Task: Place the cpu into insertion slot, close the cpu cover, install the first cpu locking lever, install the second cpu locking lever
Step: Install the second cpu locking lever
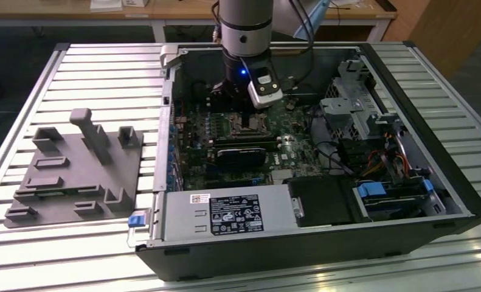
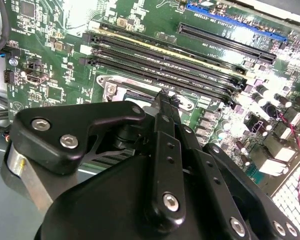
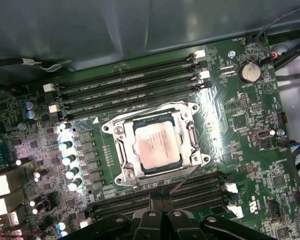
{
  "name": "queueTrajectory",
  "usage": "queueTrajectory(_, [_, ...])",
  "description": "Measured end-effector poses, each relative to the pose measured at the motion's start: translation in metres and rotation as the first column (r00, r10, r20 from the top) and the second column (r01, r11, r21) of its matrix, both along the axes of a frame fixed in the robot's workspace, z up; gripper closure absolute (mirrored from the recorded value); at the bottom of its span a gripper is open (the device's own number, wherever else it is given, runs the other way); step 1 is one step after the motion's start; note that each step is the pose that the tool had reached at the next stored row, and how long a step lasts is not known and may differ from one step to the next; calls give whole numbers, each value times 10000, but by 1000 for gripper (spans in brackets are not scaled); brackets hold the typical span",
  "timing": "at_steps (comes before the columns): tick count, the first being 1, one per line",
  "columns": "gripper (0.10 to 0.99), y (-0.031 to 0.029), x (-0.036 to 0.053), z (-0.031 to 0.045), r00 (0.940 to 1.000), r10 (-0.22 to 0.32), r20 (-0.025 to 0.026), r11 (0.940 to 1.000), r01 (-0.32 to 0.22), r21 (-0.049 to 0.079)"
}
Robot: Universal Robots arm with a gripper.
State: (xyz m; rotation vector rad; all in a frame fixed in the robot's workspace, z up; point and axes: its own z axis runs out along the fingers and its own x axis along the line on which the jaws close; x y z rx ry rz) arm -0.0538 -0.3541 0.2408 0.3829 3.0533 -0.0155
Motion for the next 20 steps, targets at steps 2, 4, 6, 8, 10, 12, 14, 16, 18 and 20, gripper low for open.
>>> queueTrajectory(2, [980,-9,-15,-7,10000,60,6,10000,-60,12])
queueTrajectory(4, [980,-24,-34,-13,9999,112,7,9999,-112,15])
queueTrajectory(6, [980,-43,-48,-25,9998,173,9,9998,-173,37])
queueTrajectory(8, [980,-60,-57,-40,9997,242,11,9997,-243,91])
queueTrajectory(10, [980,-77,-63,-53,9995,300,14,9994,-301,162])
queueTrajectory(12, [980,-92,-68,-67,9994,345,21,9991,-346,258])
queueTrajectory(14, [980,-109,-74,-81,9992,389,28,9986,-390,362])
queueTrajectory(16, [980,-129,-81,-92,9991,421,36,9981,-422,456])
queueTrajectory(18, [980,-149,-89,-103,9990,447,44,9975,-449,551])
queueTrajectory(20, [980,-170,-98,-114,9989,472,55,9967,-474,654])
